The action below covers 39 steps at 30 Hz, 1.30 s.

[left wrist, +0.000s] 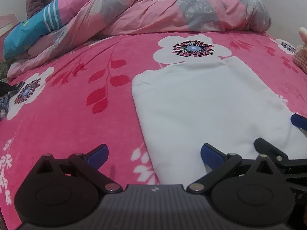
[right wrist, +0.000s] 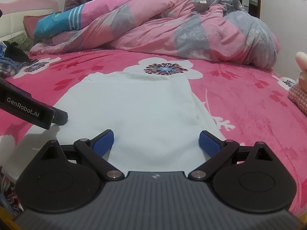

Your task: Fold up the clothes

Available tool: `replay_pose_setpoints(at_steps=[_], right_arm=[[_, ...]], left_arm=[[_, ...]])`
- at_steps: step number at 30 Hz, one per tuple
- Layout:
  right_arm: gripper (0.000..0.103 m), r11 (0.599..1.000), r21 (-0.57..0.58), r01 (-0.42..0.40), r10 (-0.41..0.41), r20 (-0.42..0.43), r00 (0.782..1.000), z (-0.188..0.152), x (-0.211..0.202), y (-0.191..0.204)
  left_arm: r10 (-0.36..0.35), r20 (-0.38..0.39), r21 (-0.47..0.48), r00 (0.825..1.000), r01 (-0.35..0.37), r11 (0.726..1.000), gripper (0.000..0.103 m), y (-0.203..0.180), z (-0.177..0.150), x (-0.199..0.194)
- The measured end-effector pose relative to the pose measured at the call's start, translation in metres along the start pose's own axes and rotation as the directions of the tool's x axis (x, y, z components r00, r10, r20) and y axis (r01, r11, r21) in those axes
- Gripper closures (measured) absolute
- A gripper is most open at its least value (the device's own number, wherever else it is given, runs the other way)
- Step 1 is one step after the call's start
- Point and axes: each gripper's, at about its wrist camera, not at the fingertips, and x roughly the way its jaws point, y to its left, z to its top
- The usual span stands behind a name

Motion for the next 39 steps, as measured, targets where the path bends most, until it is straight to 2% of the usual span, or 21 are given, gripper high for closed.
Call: replay_pose_setpoints(at_steps=[7,12,17,19,22,25,28,30,34,36,39], right_arm=[[0.006,1.0,0.007,-0.002,0.002,0.004,1.0,-0.001,0.001,0.0],[0.006,1.0,0.011,-0.007,0.007,0.003,1.0,-0.002,0.001,-0.001],[0.006,0.997,0.03,-0.066,0.066,-0.007,0.998,0.008,-0.004,-0.015],[0.005,0.994,0.07,-0.088,0.088,0.008,0.996,0.017,-0.006,-0.031],[0.005,0.971,0.171,-0.168,0.176,-0.034,0.984,0.021,0.014,-0.057],[0.005,0.932,0.272,-0.238,0.266,-0.067,0.962,0.026,0.035,-0.083],[0.006,0.878,0.373,-0.3,0.356,-0.09,0.93,0.031,0.055,-0.108],[0.008,0.834,0.439,-0.334,0.415,-0.1,0.904,0.034,0.069,-0.126],[0.018,0.734,0.557,-0.389,0.527,-0.106,0.843,0.04,0.096,-0.157],[0.018,0.716,0.563,-0.413,0.559,-0.11,0.822,0.046,0.11,-0.157],[0.021,0.688,0.572,-0.447,0.606,-0.115,0.787,0.054,0.131,-0.157]], left_arm=[[0.008,0.006,0.005,1.0,-0.008,1.0,0.0,-0.002,0.0,0.001],[-0.021,0.077,0.043,0.997,0.018,0.999,0.0,-0.002,-0.009,0.005],[-0.134,0.119,0.011,0.984,0.134,0.991,0.0,0.017,-0.011,0.007],[-0.206,0.148,-0.02,0.967,0.211,0.977,0.0,0.032,-0.012,0.008],[-0.314,0.168,-0.067,0.934,0.329,0.942,0.0,0.051,-0.012,0.015],[-0.388,0.17,-0.1,0.906,0.407,0.908,0.001,0.067,-0.012,0.027],[-0.456,0.149,-0.16,0.878,0.476,0.865,0.009,0.081,-0.013,0.043],[-0.498,0.143,-0.203,0.856,0.518,0.831,0.014,0.09,-0.013,0.055],[-0.539,0.162,-0.224,0.827,0.563,0.796,0.027,0.1,-0.007,0.072],[-0.559,0.168,-0.242,0.812,0.584,0.775,0.032,0.103,-0.002,0.083],[-0.604,0.184,-0.295,0.775,0.63,0.718,0.038,0.11,0.006,0.101]])
